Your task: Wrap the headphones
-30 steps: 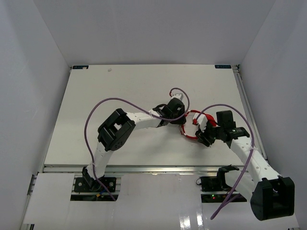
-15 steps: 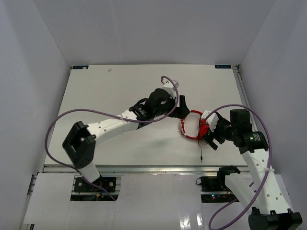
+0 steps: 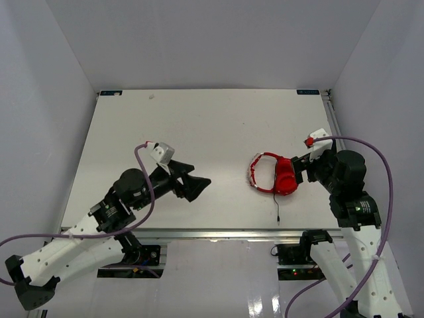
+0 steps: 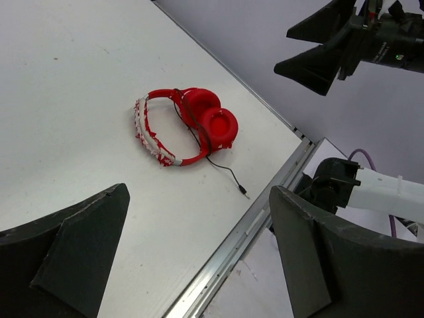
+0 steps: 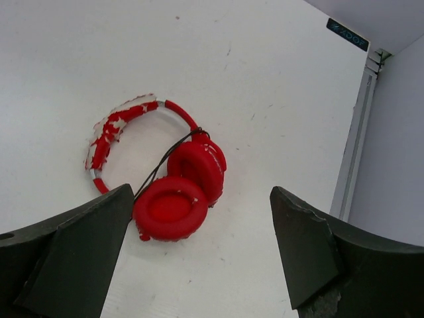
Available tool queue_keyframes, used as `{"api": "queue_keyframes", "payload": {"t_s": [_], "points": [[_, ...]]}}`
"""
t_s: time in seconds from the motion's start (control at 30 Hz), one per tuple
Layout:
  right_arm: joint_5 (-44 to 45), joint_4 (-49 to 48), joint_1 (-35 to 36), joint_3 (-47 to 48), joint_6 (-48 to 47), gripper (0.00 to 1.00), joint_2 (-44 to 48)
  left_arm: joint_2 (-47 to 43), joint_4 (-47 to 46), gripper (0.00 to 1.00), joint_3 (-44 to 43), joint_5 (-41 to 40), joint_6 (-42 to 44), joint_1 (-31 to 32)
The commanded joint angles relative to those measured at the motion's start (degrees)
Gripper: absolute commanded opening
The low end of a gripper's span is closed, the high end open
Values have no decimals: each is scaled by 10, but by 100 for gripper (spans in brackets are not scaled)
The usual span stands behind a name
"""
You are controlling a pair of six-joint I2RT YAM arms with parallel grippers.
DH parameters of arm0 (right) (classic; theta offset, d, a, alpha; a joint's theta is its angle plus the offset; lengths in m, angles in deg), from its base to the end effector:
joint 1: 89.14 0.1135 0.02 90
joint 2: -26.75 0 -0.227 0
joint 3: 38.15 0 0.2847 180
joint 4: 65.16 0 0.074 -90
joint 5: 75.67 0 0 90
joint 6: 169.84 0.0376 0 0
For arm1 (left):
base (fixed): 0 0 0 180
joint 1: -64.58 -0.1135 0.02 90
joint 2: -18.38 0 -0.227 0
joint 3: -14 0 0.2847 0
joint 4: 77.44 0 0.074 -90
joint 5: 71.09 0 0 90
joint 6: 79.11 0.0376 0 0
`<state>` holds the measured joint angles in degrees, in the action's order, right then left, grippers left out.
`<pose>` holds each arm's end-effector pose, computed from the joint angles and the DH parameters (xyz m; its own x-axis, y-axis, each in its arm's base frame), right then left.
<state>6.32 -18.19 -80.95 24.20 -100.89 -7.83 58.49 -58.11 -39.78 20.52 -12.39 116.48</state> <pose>0.1874 0.0323 0.3384 -0.2063 -0.3890 -0.8978 -0.3701 0.8804 -0.2964 0.1436 -0.1848 0.3160 -0.3736 -0.1638 -0.9130 0.7144 0.5770 -0.3958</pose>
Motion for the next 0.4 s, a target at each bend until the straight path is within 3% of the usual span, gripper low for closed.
{"api": "queue_keyframes", "payload": {"t_s": [0.0, 0.37], "points": [[65, -69, -6, -35, 76, 90, 14, -51, 35, 98, 38, -5, -7, -2], [44, -81, -23, -71, 96, 90, 39, -36, 35, 98, 43, 25, -11, -2]]}}
